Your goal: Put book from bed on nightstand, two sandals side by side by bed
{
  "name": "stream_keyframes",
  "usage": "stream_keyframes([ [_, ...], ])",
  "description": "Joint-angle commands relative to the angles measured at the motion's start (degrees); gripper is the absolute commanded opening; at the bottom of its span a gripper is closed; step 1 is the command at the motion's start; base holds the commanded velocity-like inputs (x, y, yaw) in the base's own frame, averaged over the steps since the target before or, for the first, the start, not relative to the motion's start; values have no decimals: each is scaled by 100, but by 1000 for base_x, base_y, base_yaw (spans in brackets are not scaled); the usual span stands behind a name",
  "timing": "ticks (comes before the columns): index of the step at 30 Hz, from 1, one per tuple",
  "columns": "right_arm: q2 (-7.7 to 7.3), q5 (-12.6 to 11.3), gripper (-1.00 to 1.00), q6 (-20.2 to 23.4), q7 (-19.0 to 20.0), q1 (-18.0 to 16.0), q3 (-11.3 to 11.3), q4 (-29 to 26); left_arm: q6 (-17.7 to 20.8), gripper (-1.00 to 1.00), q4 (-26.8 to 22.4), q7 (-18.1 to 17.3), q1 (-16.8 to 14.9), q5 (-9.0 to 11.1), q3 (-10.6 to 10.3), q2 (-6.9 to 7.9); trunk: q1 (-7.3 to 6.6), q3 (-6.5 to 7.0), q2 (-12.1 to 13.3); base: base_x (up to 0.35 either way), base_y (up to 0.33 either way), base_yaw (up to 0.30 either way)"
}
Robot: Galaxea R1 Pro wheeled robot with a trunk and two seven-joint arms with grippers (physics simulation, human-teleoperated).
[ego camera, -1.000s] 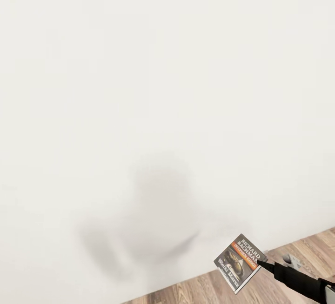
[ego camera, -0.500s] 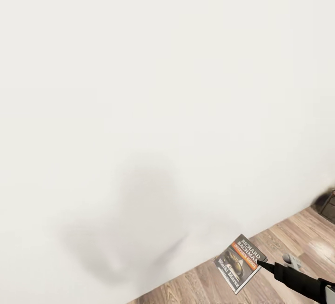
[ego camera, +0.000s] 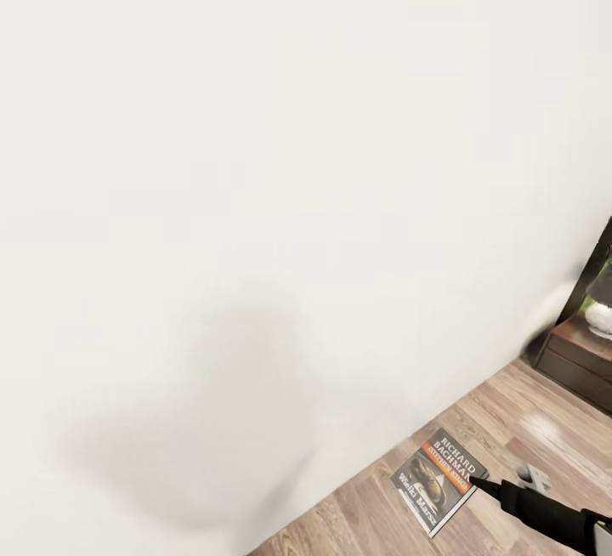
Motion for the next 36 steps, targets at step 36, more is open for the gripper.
stream_keyframes([
  [36,3,-62,-100,60,31,-12,6,15,-29,100,4,8,-5,-33,-24,2,5,-13,-14,84,0,-262],
])
